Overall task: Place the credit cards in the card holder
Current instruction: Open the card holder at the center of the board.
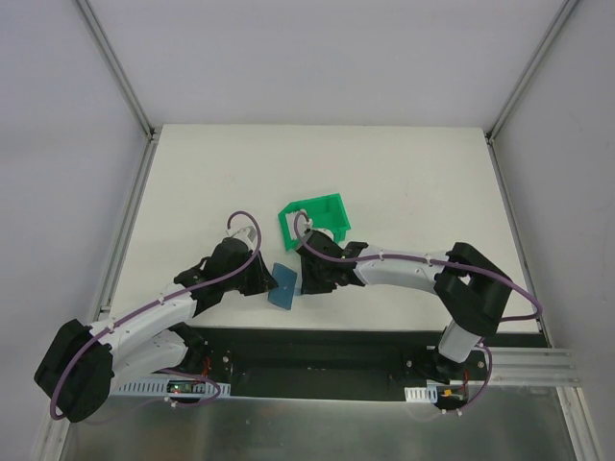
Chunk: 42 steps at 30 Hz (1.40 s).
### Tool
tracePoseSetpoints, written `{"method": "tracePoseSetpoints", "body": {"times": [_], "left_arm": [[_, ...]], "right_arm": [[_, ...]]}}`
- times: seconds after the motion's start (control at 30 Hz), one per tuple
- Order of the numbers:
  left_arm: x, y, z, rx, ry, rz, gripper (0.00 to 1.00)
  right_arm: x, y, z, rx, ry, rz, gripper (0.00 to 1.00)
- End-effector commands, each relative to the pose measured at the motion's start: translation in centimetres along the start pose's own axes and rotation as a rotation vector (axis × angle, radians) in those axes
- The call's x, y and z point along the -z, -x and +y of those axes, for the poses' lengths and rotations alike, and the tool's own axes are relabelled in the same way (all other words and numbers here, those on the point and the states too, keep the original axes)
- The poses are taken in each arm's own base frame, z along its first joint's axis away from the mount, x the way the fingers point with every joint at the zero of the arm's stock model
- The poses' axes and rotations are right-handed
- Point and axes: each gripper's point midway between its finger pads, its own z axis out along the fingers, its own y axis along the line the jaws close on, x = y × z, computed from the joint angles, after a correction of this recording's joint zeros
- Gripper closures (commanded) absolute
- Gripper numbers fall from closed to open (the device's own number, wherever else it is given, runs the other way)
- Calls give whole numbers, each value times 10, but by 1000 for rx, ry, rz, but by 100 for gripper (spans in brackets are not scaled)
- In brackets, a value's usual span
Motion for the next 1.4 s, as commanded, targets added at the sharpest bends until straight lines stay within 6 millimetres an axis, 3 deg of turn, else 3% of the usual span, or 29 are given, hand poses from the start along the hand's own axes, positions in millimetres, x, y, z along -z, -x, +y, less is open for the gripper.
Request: {"method": "tracePoseSetpoints", "body": {"times": [0.0, 0.1, 0.27, 0.37, 0.5, 0.57, 0.67, 1.0, 1.37], "left_arm": [[3, 4, -7, -18, -15, -13, 87], [4, 3, -8, -20, -20, -9, 87], [4, 2, -9, -27, -26, -6, 87], [5, 2, -9, -30, -29, -5, 84], [5, 2, -5, -42, -11, -6, 59], [6, 4, 0, -40, 16, -19, 42], [10, 10, 1, -48, 37, -46, 32], [19, 20, -33, -104, -54, -12, 33], [11, 5, -43, -154, -66, 71, 37]], "right_arm": [[8, 4, -1, 5, -7, -23, 70], [7, 7, -1, 9, -13, -31, 73], [8, 16, 2, 23, 16, -49, 86], [8, 17, 5, 25, 55, -43, 99], [22, 23, 3, 52, 75, -95, 100], [31, 27, 3, 64, 88, -121, 100], [41, 26, 5, 64, 118, -130, 99], [66, 28, 41, 55, 332, -166, 100], [82, 35, 57, 76, 408, -196, 100]]}}
